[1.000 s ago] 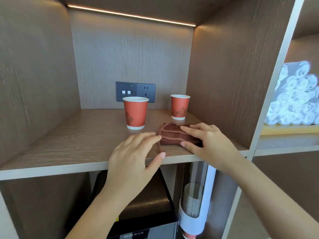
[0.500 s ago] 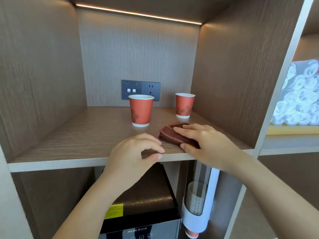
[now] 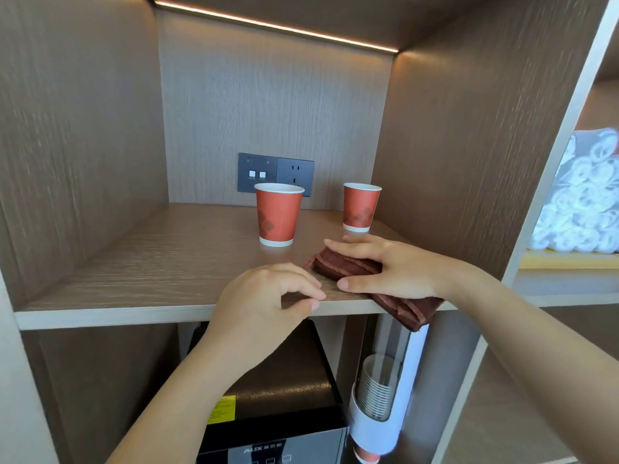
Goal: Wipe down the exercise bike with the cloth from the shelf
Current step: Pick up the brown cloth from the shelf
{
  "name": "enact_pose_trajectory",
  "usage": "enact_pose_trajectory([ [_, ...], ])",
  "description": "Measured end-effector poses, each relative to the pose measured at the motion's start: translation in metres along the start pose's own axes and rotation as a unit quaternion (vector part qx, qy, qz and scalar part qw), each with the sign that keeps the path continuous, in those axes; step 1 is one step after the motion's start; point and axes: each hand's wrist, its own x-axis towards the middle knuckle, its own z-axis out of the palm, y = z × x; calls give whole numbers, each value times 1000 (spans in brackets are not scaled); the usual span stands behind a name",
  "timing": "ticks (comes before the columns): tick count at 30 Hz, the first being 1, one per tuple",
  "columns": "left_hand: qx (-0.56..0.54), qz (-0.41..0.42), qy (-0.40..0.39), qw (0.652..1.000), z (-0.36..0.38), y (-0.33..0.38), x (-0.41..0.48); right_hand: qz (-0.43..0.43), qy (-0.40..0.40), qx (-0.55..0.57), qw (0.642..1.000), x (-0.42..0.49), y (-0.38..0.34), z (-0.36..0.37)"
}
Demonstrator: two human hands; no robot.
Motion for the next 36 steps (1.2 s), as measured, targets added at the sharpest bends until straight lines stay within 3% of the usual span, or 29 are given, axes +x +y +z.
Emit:
enact_pose_trajectory([
  [9,-3,9,22,1000,3,2,-1,-30,-5,10,999,6,-7,0],
  [20,-70,63,45,995,3,0,-14,-88,223,-47,970,-25,-23,24],
  [29,-141,122,70,980,6,6,-46,-23,377,-16,926,-62,-40,56],
  [36,-95,168,73,979,38,6,-74,72,448,48,890,-112,-46,106],
])
